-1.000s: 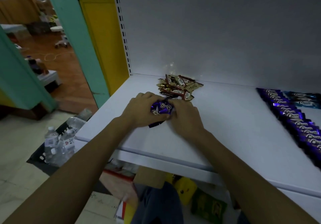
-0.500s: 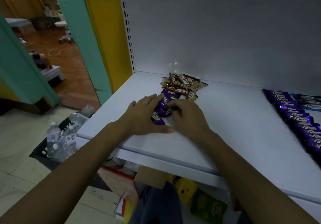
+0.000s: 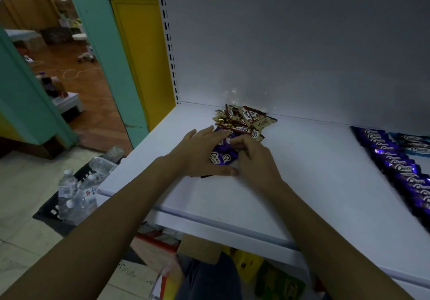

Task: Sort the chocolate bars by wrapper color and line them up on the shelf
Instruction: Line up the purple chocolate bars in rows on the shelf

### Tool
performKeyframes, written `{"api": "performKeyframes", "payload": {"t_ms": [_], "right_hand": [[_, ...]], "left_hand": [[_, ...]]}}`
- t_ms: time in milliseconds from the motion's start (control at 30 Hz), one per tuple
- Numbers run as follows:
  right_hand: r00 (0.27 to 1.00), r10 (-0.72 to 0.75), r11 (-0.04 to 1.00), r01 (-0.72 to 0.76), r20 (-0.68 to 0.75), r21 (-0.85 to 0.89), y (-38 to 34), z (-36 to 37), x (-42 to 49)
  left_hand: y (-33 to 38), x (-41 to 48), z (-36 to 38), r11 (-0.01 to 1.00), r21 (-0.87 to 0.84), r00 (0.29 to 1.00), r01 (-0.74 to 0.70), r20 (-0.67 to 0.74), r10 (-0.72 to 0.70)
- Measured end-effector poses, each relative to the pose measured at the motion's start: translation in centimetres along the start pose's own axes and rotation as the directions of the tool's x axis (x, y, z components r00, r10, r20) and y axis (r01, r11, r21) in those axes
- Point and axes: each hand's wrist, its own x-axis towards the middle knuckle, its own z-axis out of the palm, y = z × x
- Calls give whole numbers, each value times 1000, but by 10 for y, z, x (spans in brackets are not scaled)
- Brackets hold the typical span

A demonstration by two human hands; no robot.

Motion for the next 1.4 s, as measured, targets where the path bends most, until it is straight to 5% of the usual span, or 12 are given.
{"api": "performKeyframes", "payload": {"t_ms": [200, 433, 567, 700, 967, 1400], "right_hand": [[992, 66, 992, -53, -110, 112, 0, -5, 1], [997, -42, 935, 60, 58, -349, 0, 5, 6], [989, -75, 907, 121, 128, -402, -5, 5, 10], [991, -56, 956, 89, 125, -280, 0, 2, 15], [1000, -18, 1000, 18, -2, -4, 1, -3, 12], [998, 21, 992, -13, -63, 125, 5, -6, 12]], "left_hand": [[0, 1, 4, 999, 22, 991, -34, -130, 36], [-4, 2, 8, 992, -88, 981, -88, -183, 71], [-6, 2, 13, 997, 1, 968, -81, -239, 79], [-4, 1, 9, 999, 41, 995, 3, -100, 1], [-2, 9, -1, 994, -19, 969, -105, -226, 98], [-11, 23, -9, 859, -503, 917, -95, -380, -121]]}}
